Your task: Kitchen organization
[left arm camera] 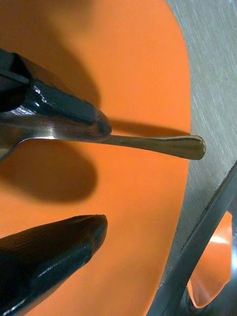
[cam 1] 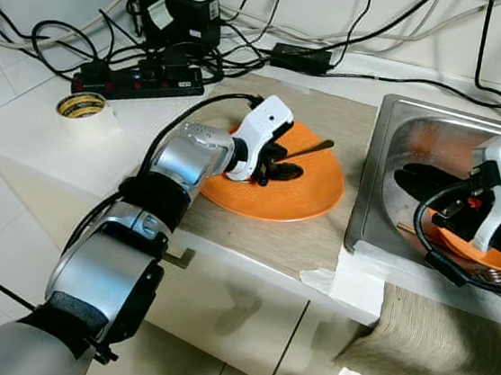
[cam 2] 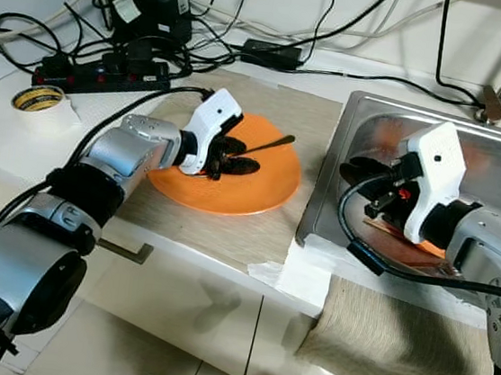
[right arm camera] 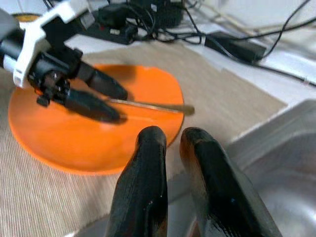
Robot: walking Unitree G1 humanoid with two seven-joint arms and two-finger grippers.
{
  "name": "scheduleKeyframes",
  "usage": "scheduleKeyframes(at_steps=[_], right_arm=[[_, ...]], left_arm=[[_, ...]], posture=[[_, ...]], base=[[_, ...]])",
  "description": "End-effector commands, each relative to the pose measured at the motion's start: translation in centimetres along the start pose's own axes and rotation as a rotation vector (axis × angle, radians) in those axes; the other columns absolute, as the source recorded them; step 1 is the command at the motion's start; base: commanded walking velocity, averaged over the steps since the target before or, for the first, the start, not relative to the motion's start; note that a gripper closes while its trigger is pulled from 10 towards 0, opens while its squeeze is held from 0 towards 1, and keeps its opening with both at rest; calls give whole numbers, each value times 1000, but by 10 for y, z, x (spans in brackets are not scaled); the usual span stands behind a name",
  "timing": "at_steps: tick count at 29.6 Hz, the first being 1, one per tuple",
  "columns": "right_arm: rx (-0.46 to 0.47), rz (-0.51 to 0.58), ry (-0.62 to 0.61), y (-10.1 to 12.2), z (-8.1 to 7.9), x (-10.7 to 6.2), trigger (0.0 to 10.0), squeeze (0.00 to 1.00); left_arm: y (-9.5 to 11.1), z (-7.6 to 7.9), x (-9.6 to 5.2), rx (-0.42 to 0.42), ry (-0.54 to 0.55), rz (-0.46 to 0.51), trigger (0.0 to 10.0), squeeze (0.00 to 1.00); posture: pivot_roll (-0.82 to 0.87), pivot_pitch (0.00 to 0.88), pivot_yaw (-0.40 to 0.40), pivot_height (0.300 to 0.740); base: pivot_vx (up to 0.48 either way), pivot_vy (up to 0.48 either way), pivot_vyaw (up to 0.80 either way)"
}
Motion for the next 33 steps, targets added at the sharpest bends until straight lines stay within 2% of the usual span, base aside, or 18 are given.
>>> scheduleKeyframes(at_steps=[1, 7, 10, 11, 12, 13, 14, 21, 33], right_arm=[[13, -1, 27, 1, -5, 2, 10000, 0], [24, 8, 29, 2, -7, 5, 10000, 0], [32, 13, 26, 3, -7, 5, 10000, 0], [32, 15, 25, 3, -6, 5, 10000, 0], [33, 16, 24, 4, -6, 5, 10000, 0], [33, 16, 24, 4, -6, 5, 10000, 0], [35, 18, 23, 5, -6, 6, 10000, 0], [43, 27, 26, 7, -7, 9, 10000, 0], [65, 54, 31, 7, -10, 19, 10000, 0]], left_arm=[[-18, 1, 0, -14, 0, -67, 10000, 0], [-31, 3, -1, 0, -7, -120, 10000, 0], [-41, 5, -1, 41, -18, -161, 10000, 0], [-42, 7, -1, 55, -28, -167, 5020, 0], [-44, 8, 0, 62, -33, -170, 706, 0], [-44, 8, 0, 62, -33, -170, 706, 0], [-46, 9, 0, 75, -40, -174, 0, 0], [-43, 11, 2, 59, -50, -160, 0, 0], [-32, 2, -1, 63, -17, -106, 0, 0]], posture=[[-138, 0, 33, 740], [-138, 0, 36, 740], [-140, 0, 35, 740], [-140, 0, 35, 740], [-140, 0, 35, 740], [-140, 0, 35, 740], [-138, 0, 30, 740], [-131, 0, 29, 740], [-107, 0, 39, 740]], base=[[0, 0, 0], [0, 0, 0], [0, 0, 0], [0, 0, 0], [0, 0, 0], [0, 0, 0], [0, 0, 0], [0, 0, 0], [0, 0, 0]])
Point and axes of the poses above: a point about 5 cm out from each wrist's last joint towards the gripper, its own x axis pointing out of the wrist towards the gripper, its own y axis along the axis of the wrist's last joint, z = x × y, the point moved 5 cm from there along x, pointing out of the wrist towards the gripper, and after that the axes turned 14 degrees about x, right-handed, at the moved point
